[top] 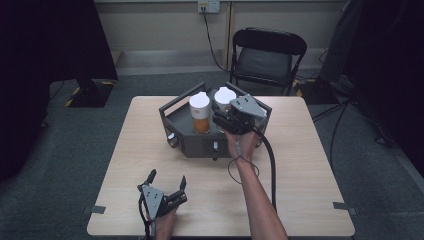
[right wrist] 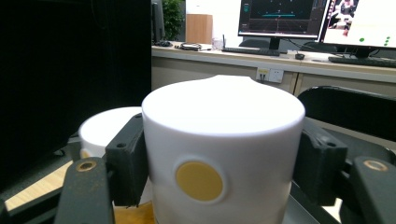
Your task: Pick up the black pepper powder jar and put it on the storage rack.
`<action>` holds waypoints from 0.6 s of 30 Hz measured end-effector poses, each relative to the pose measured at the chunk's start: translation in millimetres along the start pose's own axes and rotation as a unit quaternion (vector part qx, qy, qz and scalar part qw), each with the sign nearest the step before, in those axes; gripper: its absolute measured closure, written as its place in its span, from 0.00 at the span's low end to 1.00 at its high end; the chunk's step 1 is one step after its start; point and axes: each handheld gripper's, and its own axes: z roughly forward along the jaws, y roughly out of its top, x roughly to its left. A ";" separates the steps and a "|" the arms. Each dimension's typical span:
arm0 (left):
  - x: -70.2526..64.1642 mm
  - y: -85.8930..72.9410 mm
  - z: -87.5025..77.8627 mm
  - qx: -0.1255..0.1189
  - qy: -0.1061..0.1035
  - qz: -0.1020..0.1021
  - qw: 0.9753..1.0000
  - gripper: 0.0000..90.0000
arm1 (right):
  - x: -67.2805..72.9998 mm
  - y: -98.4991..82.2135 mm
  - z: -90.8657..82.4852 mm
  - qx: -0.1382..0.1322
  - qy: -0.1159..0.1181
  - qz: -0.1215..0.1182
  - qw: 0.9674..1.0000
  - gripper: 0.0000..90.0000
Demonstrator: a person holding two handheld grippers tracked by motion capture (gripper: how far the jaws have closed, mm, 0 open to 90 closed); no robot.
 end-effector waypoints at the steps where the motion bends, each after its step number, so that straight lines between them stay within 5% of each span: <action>1: 0.0 0.0 0.0 0.000 0.000 0.000 1.000 0.00 | -0.9 -2.4 3.0 0.000 0.000 0.002 1.000 0.34; 18: -0.7 0.0 0.0 0.000 0.002 0.000 1.000 0.01 | -6.3 -20.5 20.7 0.013 -0.008 0.006 1.000 0.34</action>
